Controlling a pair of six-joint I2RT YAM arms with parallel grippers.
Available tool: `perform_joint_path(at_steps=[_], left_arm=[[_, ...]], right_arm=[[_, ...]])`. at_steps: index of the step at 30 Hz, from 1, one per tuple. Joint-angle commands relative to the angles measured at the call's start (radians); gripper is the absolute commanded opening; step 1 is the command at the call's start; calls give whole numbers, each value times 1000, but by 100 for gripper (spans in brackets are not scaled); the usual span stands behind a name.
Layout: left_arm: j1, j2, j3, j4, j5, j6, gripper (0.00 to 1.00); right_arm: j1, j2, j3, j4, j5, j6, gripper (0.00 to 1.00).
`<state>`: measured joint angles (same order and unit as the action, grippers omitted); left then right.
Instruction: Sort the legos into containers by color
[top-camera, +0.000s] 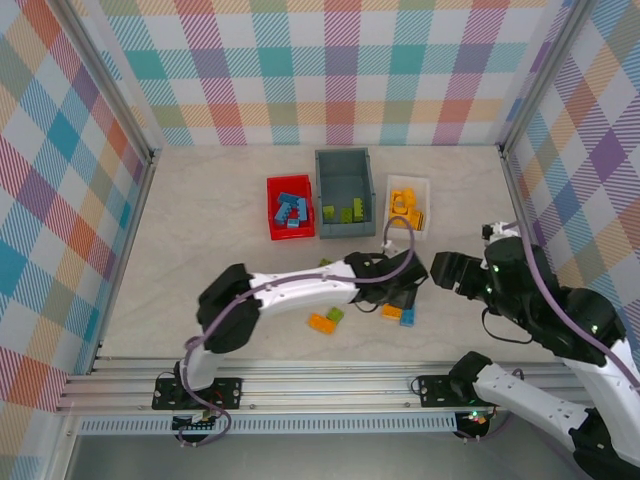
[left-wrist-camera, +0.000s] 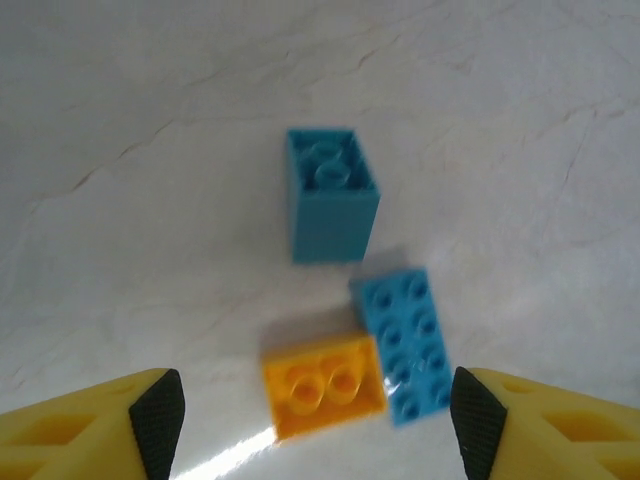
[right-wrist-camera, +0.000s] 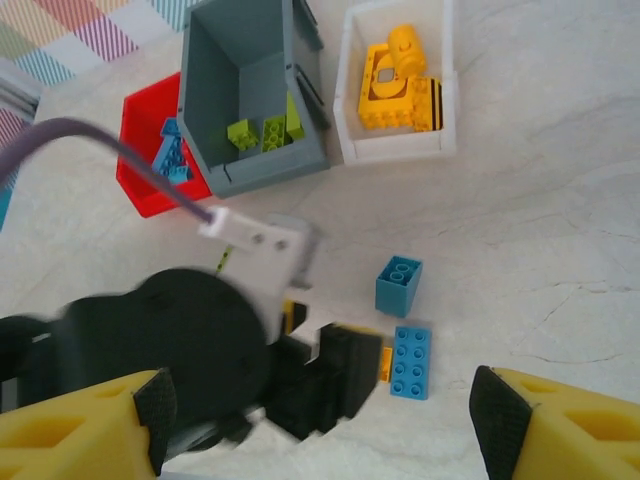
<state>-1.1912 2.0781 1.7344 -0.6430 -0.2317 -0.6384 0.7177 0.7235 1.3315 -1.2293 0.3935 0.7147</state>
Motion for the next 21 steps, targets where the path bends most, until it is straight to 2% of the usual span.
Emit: perform_joint_path(at_steps=[1, 7, 10, 12, 21], left_arm=[[-4, 121, 152, -121, -65, -6, 78], [23, 288, 314, -155, -34, -5, 81], [30, 342, 365, -146, -15, 17, 76], [35, 365, 389, -155, -19, 23, 71], [54, 358, 390, -112, -67, 54, 31]], right_arm=[[2, -43, 14, 2, 45, 22, 81], [2, -71, 29, -14, 54, 10, 82], [2, -72, 20, -16, 52, 16, 81], [2, -71, 8, -9, 47, 18, 81], [2, -58, -29, 20, 12, 5, 80]])
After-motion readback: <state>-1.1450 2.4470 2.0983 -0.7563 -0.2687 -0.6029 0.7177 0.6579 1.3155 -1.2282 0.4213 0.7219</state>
